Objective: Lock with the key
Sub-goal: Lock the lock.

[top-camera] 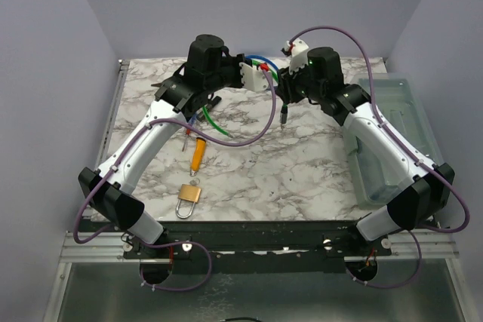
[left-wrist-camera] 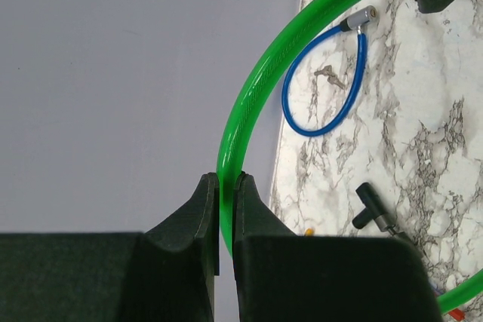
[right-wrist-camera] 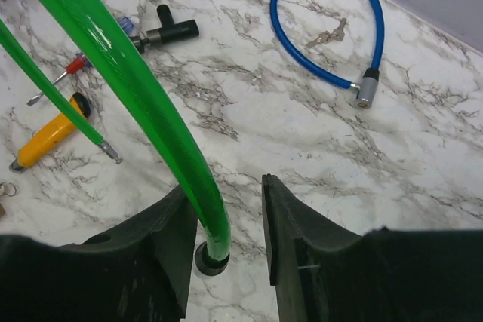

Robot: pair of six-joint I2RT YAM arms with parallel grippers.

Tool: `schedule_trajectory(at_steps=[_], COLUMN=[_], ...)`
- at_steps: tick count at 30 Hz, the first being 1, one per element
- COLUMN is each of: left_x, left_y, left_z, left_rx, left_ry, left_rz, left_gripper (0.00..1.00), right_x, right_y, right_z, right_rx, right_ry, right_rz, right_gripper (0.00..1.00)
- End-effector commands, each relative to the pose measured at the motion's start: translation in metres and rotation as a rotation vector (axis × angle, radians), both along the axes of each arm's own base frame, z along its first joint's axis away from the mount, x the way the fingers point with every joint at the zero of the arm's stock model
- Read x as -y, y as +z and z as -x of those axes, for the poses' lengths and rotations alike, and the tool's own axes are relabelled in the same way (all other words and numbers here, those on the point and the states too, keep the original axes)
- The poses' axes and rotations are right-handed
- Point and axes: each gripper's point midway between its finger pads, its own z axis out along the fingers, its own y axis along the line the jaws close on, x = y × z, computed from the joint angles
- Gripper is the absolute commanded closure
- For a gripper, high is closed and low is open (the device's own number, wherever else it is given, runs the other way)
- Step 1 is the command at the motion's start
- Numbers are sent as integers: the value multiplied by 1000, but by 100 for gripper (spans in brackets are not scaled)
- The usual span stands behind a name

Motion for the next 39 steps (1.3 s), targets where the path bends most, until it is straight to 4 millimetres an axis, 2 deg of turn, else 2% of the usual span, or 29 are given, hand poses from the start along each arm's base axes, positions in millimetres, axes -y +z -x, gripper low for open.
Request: schedule_trajectory(at_steps=[1, 3, 6, 7, 12, 16, 20, 22, 26, 28, 31, 33, 36, 39], left_x=[-2, -3, -1, -1, 0, -1, -1, -2, -6, -14, -29, -43, -75, -96], left_y=[23, 23, 20, 20, 13, 6, 7, 12, 21, 25, 34, 36, 35, 25], left_z=[-5, -5, -4, -5, -9, -6, 1, 4, 15, 18, 27, 30, 29, 39], left_rx=[56, 53, 38, 30, -59, -153, -227, -262, -351, -397, -524, -604, -701, -780], left_ry=[27, 30, 29, 34, 100, 148, 164, 165, 133, 131, 100, 109, 158, 172], left_rz=[48, 51, 61, 69, 161, 257, 349, 405, 511, 567, 694, 775, 948, 1082], left_gripper=[100, 100, 100, 100, 100, 96, 91, 82, 47, 35, 24, 11, 8, 8], right_x=[7, 9, 10, 10, 11, 18, 22, 25, 28, 29, 34, 36, 37, 39], right_y=[-9, -7, -3, -1, 22, 53, 83, 95, 115, 122, 130, 138, 154, 169], right_z=[6, 6, 7, 6, -2, -7, -7, -8, -5, -4, -5, -5, -5, -5], right_rx=[-24, -17, -2, 4, 57, 166, 268, 303, 344, 362, 366, 383, 413, 434], right_ry=[-25, -30, -33, -33, -77, -107, -118, -127, -106, -102, -113, -104, -97, -100], right_rz=[21, 23, 16, 13, -40, -113, -169, -196, -257, -272, -306, -332, -363, -395], right_gripper=[60, 69, 94, 99, 100, 100, 100, 100, 100, 100, 100, 100, 100, 100])
